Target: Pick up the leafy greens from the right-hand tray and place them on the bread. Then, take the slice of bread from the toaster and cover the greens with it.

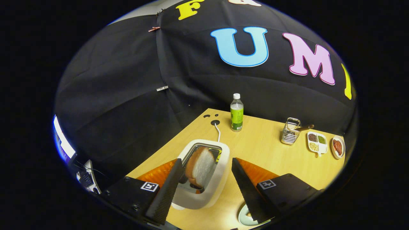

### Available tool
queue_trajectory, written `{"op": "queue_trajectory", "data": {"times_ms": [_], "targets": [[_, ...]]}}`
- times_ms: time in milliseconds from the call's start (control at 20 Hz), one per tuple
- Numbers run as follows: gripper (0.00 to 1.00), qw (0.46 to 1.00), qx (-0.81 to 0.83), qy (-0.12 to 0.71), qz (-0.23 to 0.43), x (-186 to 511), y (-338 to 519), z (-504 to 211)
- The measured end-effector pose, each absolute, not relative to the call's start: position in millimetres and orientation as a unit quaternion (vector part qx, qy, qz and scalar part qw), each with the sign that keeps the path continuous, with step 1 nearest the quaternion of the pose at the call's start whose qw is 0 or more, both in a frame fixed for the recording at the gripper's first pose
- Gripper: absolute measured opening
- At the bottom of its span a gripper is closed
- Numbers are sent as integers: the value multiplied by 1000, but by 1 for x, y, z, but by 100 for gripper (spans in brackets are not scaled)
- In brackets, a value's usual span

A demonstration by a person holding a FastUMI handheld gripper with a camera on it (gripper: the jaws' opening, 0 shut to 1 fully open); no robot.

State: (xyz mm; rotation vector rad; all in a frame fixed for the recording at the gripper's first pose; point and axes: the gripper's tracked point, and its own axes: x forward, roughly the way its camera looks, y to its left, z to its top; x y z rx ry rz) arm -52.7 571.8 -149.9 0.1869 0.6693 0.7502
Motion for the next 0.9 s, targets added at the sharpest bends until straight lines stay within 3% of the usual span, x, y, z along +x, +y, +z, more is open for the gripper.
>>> {"op": "queue_trajectory", "data": {"times_ms": [350, 450, 600, 700, 900], "targets": [[82, 864, 79, 372, 330, -44, 606, -201], [71, 879, 67, 362, 304, -33, 600, -205], [29, 876, 76, 378, 291, -33, 602, -210], [19, 876, 77, 373, 296, -32, 604, -206], [15, 881, 87, 355, 302, -32, 601, -188]]}}
